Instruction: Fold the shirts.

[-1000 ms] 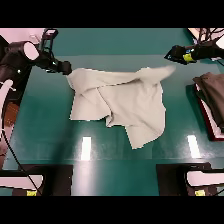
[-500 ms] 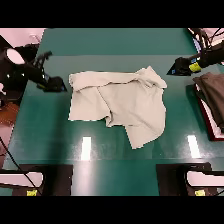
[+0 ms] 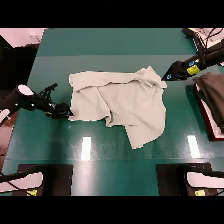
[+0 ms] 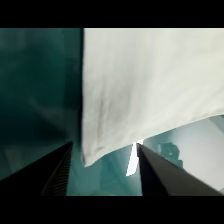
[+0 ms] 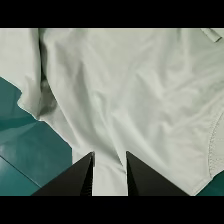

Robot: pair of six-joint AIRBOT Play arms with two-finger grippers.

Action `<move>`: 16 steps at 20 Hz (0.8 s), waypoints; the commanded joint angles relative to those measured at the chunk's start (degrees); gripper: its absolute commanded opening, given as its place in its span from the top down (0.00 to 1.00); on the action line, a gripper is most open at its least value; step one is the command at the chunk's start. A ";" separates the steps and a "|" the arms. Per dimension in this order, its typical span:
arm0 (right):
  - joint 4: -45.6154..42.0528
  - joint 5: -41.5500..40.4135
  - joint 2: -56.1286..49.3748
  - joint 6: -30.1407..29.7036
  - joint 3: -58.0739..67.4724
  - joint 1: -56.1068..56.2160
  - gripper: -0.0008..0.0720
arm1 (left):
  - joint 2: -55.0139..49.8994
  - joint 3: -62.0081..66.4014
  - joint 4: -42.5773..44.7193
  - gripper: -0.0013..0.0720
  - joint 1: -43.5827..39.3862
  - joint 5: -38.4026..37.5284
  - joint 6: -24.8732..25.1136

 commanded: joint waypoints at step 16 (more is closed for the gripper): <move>0.15 -13.35 21.07 6.45 -49.88 -5.64 0.39 | 8.46 -3.61 -3.02 0.95 -0.15 6.03 3.04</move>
